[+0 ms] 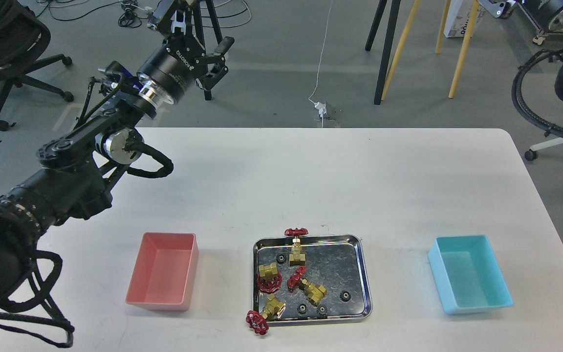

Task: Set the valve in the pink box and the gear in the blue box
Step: 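Raise the left gripper up and over the table toward the tray, then lower the left gripper onto a red-handled brass valve in the tray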

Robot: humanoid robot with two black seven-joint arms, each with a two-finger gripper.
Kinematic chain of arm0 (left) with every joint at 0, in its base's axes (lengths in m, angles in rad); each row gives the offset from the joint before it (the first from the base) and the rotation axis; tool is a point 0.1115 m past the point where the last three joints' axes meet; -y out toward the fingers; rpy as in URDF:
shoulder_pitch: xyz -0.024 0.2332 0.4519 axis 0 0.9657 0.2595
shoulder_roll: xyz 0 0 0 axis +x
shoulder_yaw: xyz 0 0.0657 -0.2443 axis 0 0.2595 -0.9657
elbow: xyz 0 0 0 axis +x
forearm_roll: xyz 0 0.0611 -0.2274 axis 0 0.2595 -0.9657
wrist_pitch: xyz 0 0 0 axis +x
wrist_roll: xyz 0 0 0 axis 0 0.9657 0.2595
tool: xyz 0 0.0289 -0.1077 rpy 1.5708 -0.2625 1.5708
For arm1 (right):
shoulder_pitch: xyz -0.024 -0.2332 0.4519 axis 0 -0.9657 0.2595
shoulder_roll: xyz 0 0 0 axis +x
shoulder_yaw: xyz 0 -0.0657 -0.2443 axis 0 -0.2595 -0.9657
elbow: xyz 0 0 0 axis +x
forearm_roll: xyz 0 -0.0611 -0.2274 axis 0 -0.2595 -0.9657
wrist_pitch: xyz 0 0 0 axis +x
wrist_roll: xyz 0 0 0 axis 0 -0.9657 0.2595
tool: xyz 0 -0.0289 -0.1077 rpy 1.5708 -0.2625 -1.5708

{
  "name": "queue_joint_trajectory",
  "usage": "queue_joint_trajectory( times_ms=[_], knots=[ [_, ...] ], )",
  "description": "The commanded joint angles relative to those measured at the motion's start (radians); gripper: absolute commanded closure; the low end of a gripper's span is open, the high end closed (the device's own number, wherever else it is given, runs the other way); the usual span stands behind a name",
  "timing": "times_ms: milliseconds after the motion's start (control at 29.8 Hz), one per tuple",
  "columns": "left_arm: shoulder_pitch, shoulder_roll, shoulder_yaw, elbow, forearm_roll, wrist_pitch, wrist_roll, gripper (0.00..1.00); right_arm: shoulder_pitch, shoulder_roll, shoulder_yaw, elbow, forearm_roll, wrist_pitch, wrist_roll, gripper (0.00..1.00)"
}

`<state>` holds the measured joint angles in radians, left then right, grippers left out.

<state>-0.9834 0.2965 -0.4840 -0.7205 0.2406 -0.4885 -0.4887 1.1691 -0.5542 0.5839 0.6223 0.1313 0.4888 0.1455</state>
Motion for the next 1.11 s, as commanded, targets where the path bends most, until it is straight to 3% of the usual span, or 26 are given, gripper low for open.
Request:
queue_joint_trajectory(
  times_ms=[0,67,168,335,436,503,637,804,905,1072],
  knots=[
    [-0.015,0.136,0.007,-0.326,0.153,0.0,0.0,0.0,0.001,-0.004,0.002,-0.003,0.001,0.0,-0.001,0.0],
    [-0.043,0.215,0.045,-0.5,0.238,0.0,0.0,0.0,-0.005,-0.007,0.004,-0.003,0.001,0.0,-0.001,0.0],
    [-0.131,0.33,0.239,-0.666,0.269,0.0,0.0,0.0,-0.012,-0.016,0.005,-0.004,0.001,0.0,-0.001,0.0],
    [-0.393,0.51,0.669,-0.829,0.359,0.18,0.0,0.01,-0.029,-0.018,0.007,-0.032,0.001,0.0,0.0,0.0],
    [-0.59,0.523,0.96,-0.882,0.439,0.244,0.0,0.01,-0.039,-0.01,0.007,-0.075,0.001,0.0,-0.001,0.0],
    [-0.723,0.48,1.175,-0.907,0.497,0.338,0.0,0.01,-0.045,-0.004,0.008,-0.094,0.001,0.0,-0.001,0.0],
    [-0.902,0.235,1.531,-0.939,0.557,0.641,0.0,0.01,-0.048,-0.003,0.005,-0.108,0.001,0.0,-0.001,0.0],
    [-0.939,-0.055,1.711,-0.95,0.552,0.91,0.0,0.01,-0.052,-0.003,0.002,-0.113,0.001,0.0,-0.001,0.0],
    [-0.93,-0.175,1.783,-0.944,0.546,0.977,0.0,0.01,-0.066,-0.004,0.005,-0.116,0.001,0.0,-0.001,0.0],
    [-0.815,-0.28,1.831,-0.9,0.54,0.977,0.0,0.01,-0.081,-0.006,0.005,-0.122,0.001,0.0,-0.001,0.0]
  ],
)
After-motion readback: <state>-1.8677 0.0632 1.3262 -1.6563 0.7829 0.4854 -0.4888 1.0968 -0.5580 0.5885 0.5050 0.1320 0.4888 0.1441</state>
